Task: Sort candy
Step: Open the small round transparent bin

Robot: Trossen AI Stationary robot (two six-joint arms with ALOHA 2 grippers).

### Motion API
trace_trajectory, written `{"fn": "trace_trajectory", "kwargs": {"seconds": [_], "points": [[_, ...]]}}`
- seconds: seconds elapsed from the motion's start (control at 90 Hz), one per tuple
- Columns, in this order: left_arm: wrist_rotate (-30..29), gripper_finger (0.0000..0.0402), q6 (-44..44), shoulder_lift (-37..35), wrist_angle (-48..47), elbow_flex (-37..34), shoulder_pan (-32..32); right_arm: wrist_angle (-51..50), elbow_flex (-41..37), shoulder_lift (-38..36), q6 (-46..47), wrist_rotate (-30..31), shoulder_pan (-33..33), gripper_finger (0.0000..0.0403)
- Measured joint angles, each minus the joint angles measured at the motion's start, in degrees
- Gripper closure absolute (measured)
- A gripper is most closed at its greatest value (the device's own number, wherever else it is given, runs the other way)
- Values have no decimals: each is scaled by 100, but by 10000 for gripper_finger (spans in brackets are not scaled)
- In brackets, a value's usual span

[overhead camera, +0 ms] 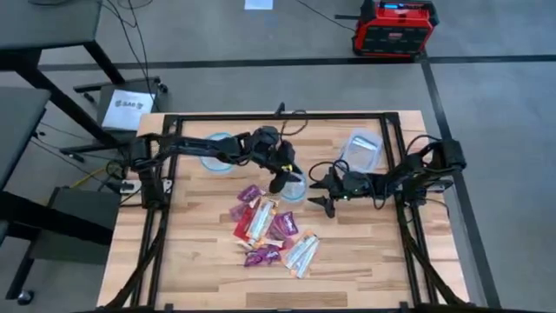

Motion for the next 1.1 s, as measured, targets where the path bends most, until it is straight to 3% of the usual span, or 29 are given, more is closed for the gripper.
{"fn": "trace_trajectory", "kwargs": {"seconds": [0.222,0.378,0.667,0.833,1.1], "points": [[-2124,274,-151,101,-51,-3,-691,32,-1,0,0,4,0,171],[-2678,274,-60,130,140,-85,-814,26,-1,-2,-3,4,0,171],[-2788,274,-166,262,432,-138,-686,35,-1,-2,-3,7,0,171],[-2478,274,-275,348,514,-199,-853,40,0,-7,-3,7,7,171],[-2223,274,860,351,471,-268,-980,46,-1,-7,-7,7,0,171]]}}
